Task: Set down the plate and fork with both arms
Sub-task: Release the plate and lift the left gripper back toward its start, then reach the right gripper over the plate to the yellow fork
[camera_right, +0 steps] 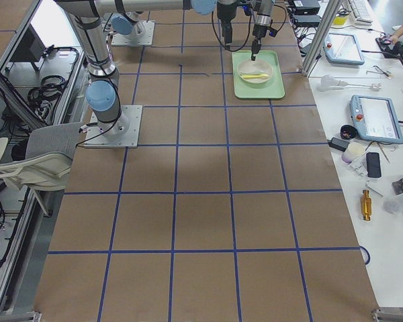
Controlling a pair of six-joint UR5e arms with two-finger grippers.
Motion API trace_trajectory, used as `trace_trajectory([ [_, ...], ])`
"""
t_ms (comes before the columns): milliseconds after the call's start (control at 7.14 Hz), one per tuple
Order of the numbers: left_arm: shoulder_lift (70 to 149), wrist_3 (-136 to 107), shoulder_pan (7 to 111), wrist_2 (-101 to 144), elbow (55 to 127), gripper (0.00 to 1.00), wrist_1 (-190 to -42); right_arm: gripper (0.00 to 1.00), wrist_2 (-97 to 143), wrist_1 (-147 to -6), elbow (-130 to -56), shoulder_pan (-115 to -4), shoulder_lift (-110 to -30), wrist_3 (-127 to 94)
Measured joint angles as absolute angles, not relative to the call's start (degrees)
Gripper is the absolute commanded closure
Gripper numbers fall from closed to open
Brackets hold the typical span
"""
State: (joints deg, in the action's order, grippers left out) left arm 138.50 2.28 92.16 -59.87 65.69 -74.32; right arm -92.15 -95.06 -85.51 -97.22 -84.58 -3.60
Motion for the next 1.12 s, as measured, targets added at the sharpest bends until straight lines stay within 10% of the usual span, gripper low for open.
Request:
trace_trajectory([
  [1120, 114.1, 1.7, 88.9, -90.0, 68.5, 0.0, -98.1, 0.0, -91.5, -97.2, -84.6, -96.8, -81.3, -3.2],
])
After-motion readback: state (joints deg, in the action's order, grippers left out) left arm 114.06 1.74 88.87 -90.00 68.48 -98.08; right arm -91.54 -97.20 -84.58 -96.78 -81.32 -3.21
